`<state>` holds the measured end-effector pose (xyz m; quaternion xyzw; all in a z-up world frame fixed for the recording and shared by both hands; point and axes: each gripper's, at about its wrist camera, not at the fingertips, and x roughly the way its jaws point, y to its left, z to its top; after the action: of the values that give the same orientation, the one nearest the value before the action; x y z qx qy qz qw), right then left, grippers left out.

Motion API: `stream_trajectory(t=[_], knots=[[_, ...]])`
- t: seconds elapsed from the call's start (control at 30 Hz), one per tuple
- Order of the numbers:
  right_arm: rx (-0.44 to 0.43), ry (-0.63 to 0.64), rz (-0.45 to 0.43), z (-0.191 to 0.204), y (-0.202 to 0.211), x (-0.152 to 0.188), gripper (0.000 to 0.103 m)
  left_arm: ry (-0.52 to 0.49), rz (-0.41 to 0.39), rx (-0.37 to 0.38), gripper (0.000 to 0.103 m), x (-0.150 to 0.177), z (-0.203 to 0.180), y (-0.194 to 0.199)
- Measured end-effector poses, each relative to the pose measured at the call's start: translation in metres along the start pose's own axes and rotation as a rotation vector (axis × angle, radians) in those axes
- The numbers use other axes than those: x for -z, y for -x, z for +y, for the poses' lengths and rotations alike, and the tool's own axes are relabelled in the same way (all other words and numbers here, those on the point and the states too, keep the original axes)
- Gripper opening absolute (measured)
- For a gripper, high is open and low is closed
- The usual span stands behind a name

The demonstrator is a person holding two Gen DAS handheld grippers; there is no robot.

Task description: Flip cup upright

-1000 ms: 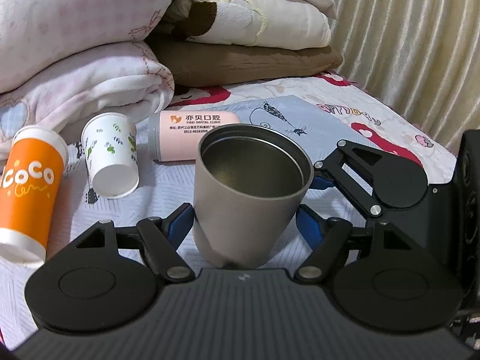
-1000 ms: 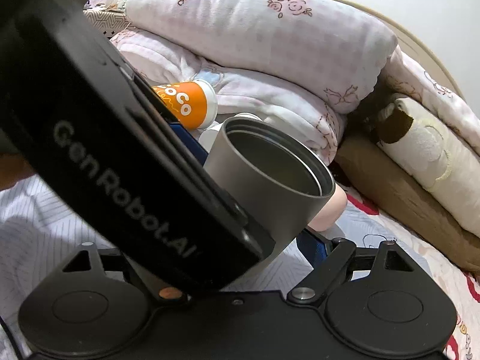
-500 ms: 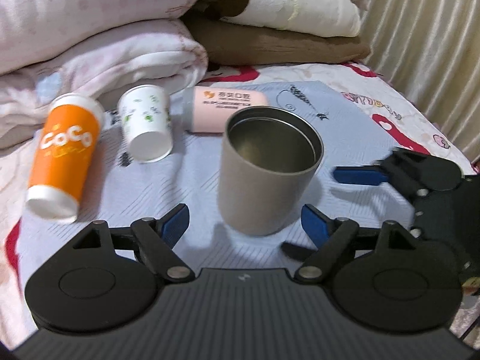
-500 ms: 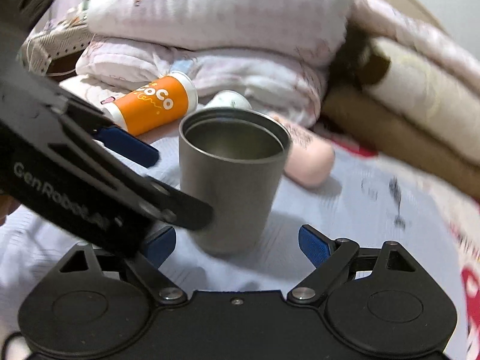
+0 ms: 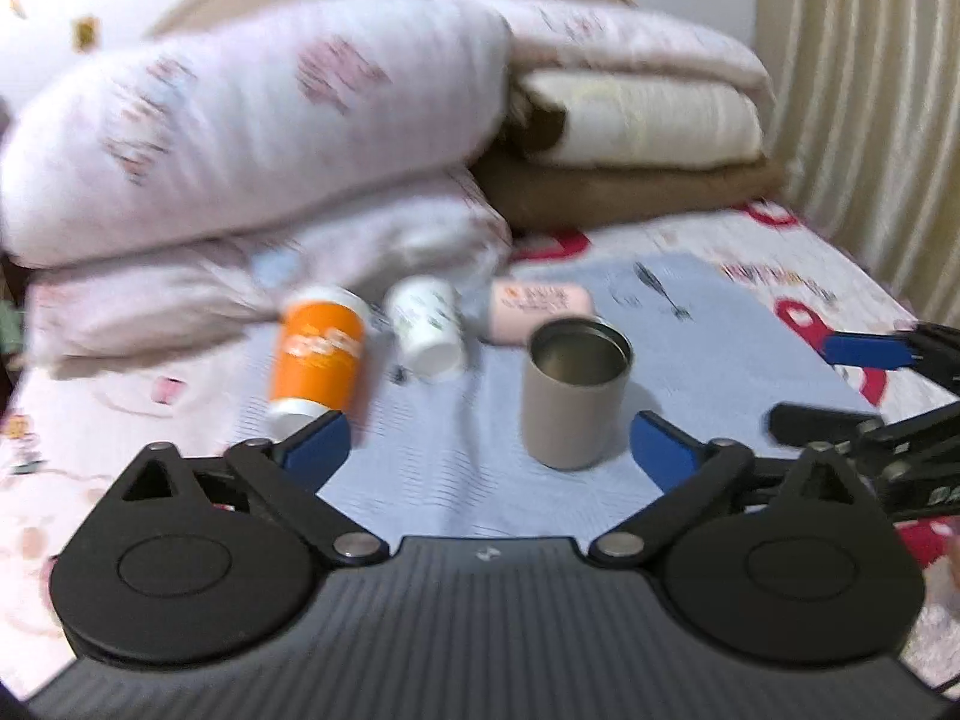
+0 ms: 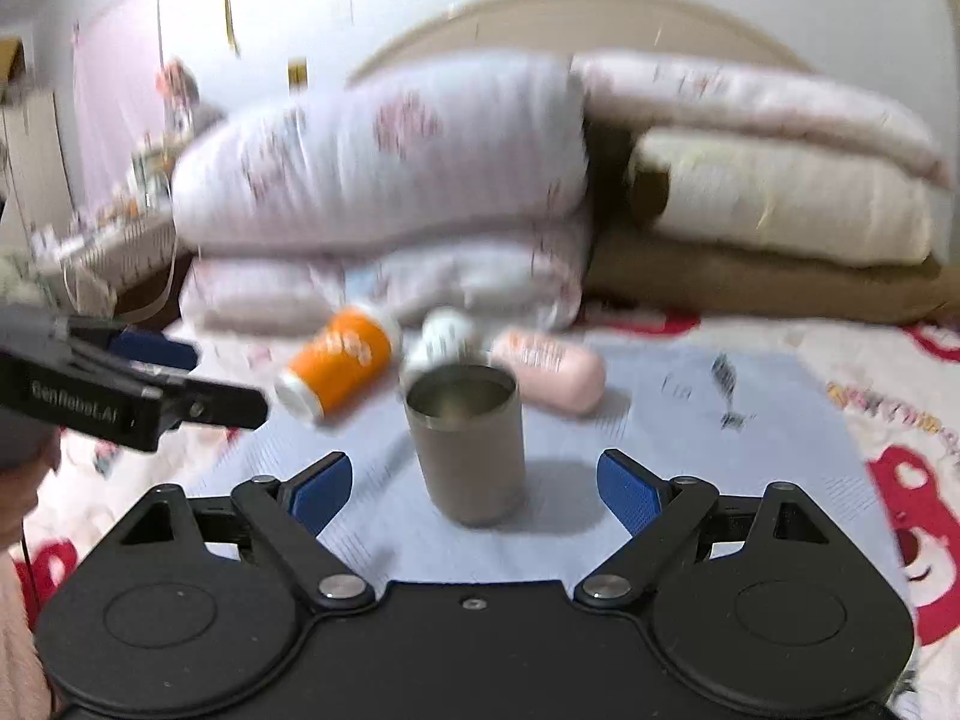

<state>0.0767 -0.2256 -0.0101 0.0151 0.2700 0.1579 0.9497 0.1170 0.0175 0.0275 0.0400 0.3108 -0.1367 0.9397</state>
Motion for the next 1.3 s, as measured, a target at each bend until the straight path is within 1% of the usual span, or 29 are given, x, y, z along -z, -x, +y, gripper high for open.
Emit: stream_trajectory(t=[0.07, 0.17, 0.23, 0.37, 0.5, 0.53, 0.67, 0.8, 0.93, 1.1, 1.3], knots=[[0.015, -0.002, -0.059, 0.004, 0.022, -0.002, 0.092, 0.006, -0.031, -0.062, 0.103, 0.000, -0.004, 0.021], [0.044, -0.005, -0.146, 0.012, 0.053, -0.006, 0.092, 0.039, -0.059, -0.114, 0.103, 0.002, -0.007, 0.047], [0.080, 0.000, -0.202, 0.019, 0.070, -0.007, 0.092, 0.069, -0.091, -0.133, 0.103, 0.006, -0.009, 0.064], [0.160, 0.033, -0.295, 0.036, 0.100, -0.004, 0.095, 0.140, -0.184, -0.147, 0.103, 0.019, -0.008, 0.095], [0.206, 0.058, -0.341, 0.052, 0.121, 0.002, 0.103, 0.139, -0.233, -0.185, 0.103, 0.031, -0.012, 0.112], [0.221, 0.055, -0.349, 0.055, 0.124, 0.003, 0.103, 0.137, -0.239, -0.189, 0.103, 0.033, -0.012, 0.114], [0.267, 0.008, -0.328, 0.060, 0.133, 0.010, 0.103, 0.122, -0.265, -0.209, 0.103, 0.044, -0.015, 0.124], [0.289, -0.021, -0.319, 0.062, 0.139, 0.020, 0.103, 0.135, -0.272, -0.196, 0.103, 0.055, -0.016, 0.129], [0.289, -0.028, -0.301, 0.064, 0.140, 0.029, 0.103, 0.134, -0.265, -0.194, 0.103, 0.064, -0.018, 0.129], [0.295, -0.026, -0.285, 0.066, 0.138, 0.033, 0.103, 0.128, -0.276, -0.200, 0.103, 0.069, -0.021, 0.130], [0.304, -0.010, -0.268, 0.069, 0.135, 0.038, 0.103, 0.123, -0.252, -0.204, 0.103, 0.075, -0.023, 0.124]])
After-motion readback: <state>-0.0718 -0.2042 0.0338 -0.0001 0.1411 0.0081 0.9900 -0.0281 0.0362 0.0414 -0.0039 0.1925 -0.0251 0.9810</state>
